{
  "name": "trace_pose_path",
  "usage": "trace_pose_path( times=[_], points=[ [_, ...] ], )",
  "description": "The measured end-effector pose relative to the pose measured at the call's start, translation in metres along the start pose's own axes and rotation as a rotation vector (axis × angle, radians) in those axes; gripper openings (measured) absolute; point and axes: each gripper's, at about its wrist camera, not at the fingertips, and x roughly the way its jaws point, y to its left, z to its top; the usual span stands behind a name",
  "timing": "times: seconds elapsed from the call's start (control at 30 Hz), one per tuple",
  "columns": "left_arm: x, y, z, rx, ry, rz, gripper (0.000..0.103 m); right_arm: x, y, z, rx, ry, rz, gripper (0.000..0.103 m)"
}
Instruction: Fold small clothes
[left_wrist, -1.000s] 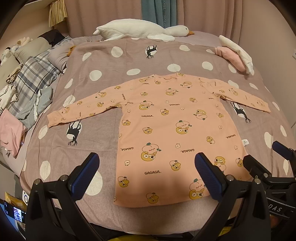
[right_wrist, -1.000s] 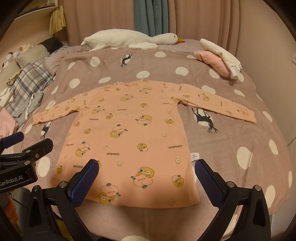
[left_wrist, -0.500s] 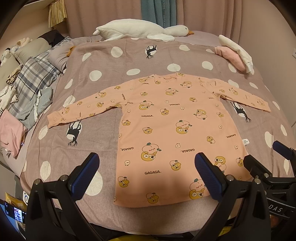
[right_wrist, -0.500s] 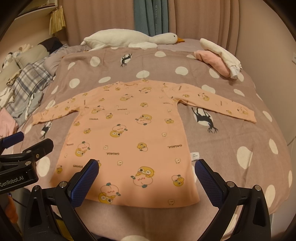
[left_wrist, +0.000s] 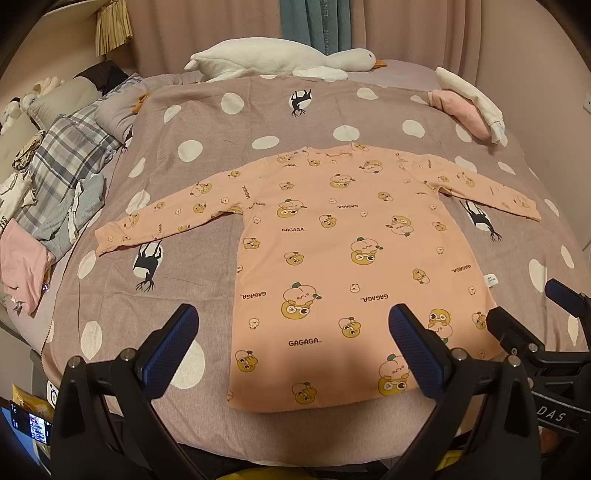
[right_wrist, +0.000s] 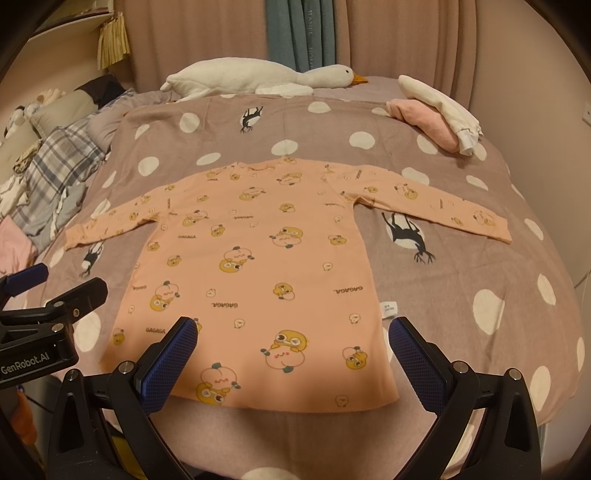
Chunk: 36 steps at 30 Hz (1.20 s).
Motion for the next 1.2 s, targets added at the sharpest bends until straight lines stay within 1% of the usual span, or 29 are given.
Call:
trace_pose_path(
  times=[0.57, 0.6, 0.67, 0.73, 0.83, 0.93, 0.97, 1.0, 1.03, 1.1, 1.17, 1.2],
  points=[
    [0.000, -0.001, 0.000, 0.001, -0.001, 0.001, 0.103, 0.000, 0.000, 0.002, 0.004, 0.003, 0.003, 0.102],
    [0.000, -0.001, 0.000, 0.002, -0.002, -0.001, 0.103, -0.003, 0.002, -0.008, 0.007, 0.006, 0.004, 0.102],
    [0.002, -0.001, 0.000, 0.001, -0.002, -0.016, 0.103, -0.004, 0.002, -0.008, 0.011, 0.007, 0.014, 0.102],
    [0.008, 0.001, 0.000, -0.014, 0.008, -0.044, 0.103, -0.004, -0.001, -0.004, 0.028, 0.011, 0.049, 0.102],
    [0.020, 0.004, -0.002, -0.061, 0.034, -0.088, 0.103, 0.004, -0.013, -0.009, 0.083, 0.020, 0.152, 0.102],
    [0.035, 0.010, -0.002, -0.125, 0.071, -0.170, 0.103, 0.012, -0.026, -0.013, 0.162, 0.027, 0.281, 0.102],
    [0.040, 0.012, -0.001, -0.141, 0.087, -0.210, 0.103, 0.015, -0.031, -0.014, 0.190, 0.029, 0.316, 0.102],
    [0.047, 0.015, -0.002, -0.167, 0.103, -0.265, 0.103, 0.019, -0.037, -0.016, 0.223, 0.031, 0.349, 0.102],
    [0.048, 0.014, 0.000, -0.182, 0.107, -0.293, 0.103, 0.023, -0.046, -0.017, 0.262, 0.033, 0.368, 0.102],
    [0.056, 0.015, 0.001, -0.216, 0.121, -0.343, 0.103, 0.033, -0.066, -0.019, 0.356, 0.039, 0.370, 0.102],
    [0.061, 0.013, 0.004, -0.229, 0.134, -0.354, 0.103, 0.043, -0.089, -0.021, 0.459, 0.054, 0.327, 0.102],
    [0.065, 0.012, 0.006, -0.222, 0.129, -0.341, 0.103, 0.047, -0.101, -0.021, 0.500, 0.058, 0.298, 0.102]
  ],
)
